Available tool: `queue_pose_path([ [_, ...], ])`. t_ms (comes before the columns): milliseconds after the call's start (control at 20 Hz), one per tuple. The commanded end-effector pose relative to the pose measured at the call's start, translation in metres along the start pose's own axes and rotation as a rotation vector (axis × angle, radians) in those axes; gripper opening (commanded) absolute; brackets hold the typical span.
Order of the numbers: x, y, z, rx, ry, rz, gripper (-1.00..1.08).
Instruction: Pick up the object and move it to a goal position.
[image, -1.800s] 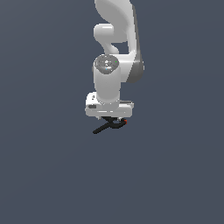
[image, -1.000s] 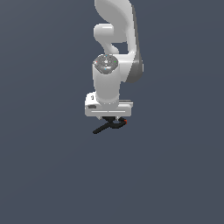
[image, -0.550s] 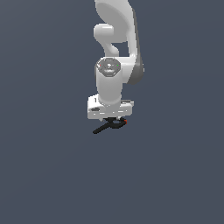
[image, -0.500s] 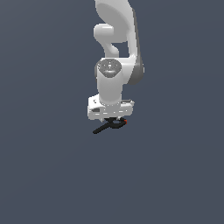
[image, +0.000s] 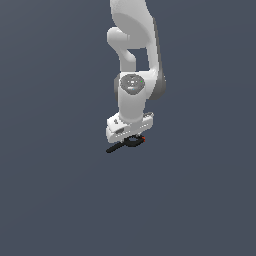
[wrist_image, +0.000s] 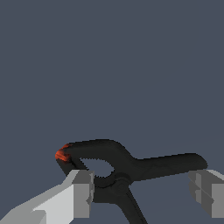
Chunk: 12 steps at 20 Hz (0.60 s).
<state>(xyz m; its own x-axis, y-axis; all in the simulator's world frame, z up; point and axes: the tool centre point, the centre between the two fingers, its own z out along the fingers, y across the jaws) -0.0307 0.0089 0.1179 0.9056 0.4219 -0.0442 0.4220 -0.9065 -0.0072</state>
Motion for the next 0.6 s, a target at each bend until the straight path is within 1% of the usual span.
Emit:
queue_pose_path([
  [0, 0.000, -0.006, 0.007, -0.001, 0.001, -0.082, 0.68],
  [550, -0.003, -0.034, 0.035, 0.002, 0.008, -0.438, 0.68],
])
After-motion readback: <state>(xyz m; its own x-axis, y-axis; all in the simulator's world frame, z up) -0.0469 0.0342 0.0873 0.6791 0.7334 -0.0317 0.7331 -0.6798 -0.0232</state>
